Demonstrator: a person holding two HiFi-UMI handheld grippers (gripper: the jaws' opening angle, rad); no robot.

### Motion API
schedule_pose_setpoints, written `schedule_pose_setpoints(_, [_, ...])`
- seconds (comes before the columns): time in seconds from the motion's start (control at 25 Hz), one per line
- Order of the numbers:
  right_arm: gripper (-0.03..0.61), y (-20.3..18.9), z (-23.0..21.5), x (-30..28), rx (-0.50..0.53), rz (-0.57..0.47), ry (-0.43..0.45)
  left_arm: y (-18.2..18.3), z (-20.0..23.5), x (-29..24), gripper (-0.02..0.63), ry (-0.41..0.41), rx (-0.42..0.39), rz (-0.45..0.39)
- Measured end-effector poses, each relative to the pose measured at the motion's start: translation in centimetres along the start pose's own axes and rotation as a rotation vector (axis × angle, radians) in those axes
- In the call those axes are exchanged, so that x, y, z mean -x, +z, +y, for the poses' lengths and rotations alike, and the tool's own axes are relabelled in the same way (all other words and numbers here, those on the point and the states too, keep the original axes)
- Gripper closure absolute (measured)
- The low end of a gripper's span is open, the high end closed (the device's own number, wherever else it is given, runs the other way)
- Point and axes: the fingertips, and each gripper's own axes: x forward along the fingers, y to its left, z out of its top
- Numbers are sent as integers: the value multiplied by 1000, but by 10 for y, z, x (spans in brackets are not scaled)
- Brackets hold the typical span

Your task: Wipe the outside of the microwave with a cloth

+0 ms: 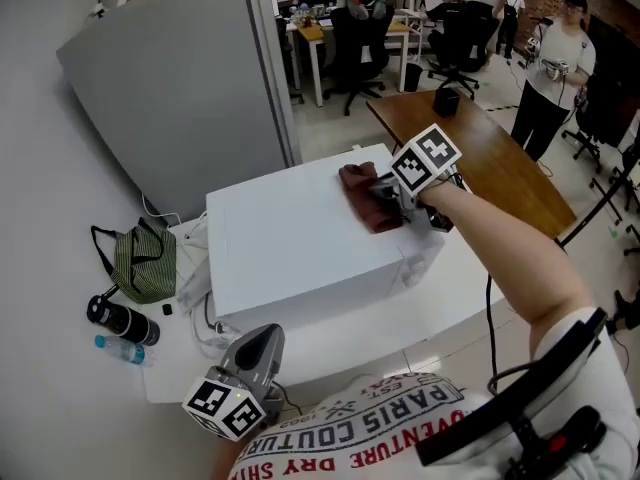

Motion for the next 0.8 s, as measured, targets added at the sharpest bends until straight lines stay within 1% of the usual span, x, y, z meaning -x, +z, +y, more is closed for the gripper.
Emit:
schedule_pose_setpoints(0.2, [535, -30, -51, 47, -71, -14, -116, -5, -23, -36, 612, -108, -15, 40])
schedule_pose_setpoints(0.36, [535, -42, -64, 62, -110, -28, -127, -5, -33, -52, 612, -147, -22, 46])
schedule_pose_setpoints(0.52, [535, -44, -66, 62, -84, -14, -152, -3, -33, -58, 612, -157, -24, 41])
schedule_pose_setpoints(0.64, [535, -41, -63, 63, -70, -10, -148, 0, -30, -56, 612, -150, -28, 28])
schedule_pose_setpoints(0.72, [537, -28, -52, 65, -48, -34, -129, 1, -25, -51, 612, -140, -27, 19])
schedule_pose_setpoints(0.8, [537, -8, -33, 63, -24, -71, -86, 1, -19, -43, 612, -119, -20, 14])
